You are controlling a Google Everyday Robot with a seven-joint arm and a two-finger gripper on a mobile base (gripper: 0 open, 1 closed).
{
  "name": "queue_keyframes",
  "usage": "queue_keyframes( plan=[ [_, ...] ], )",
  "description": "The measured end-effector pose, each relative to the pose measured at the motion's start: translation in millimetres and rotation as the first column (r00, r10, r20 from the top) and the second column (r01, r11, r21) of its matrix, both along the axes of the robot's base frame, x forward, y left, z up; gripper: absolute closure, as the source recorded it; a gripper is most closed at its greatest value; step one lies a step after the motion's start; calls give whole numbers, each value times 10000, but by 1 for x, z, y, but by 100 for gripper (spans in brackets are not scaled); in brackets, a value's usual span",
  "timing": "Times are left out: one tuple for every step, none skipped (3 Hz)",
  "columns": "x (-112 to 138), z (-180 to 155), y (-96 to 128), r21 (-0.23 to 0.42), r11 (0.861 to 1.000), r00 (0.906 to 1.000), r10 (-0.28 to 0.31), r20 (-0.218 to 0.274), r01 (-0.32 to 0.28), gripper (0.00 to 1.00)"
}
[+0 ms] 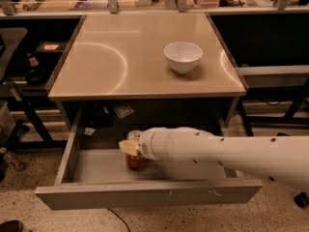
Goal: Place coke can into top drawer
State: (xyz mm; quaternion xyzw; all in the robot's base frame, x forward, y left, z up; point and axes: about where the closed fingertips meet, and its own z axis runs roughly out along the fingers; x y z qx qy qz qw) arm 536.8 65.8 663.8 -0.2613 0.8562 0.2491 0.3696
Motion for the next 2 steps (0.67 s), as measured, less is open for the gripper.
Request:
queue_keyframes(
  plan=[
    [0,0,0,0,10000,10000,1,0,-1,0],
    [0,0,0,0,10000,10000,1,1,-1,0]
  ],
)
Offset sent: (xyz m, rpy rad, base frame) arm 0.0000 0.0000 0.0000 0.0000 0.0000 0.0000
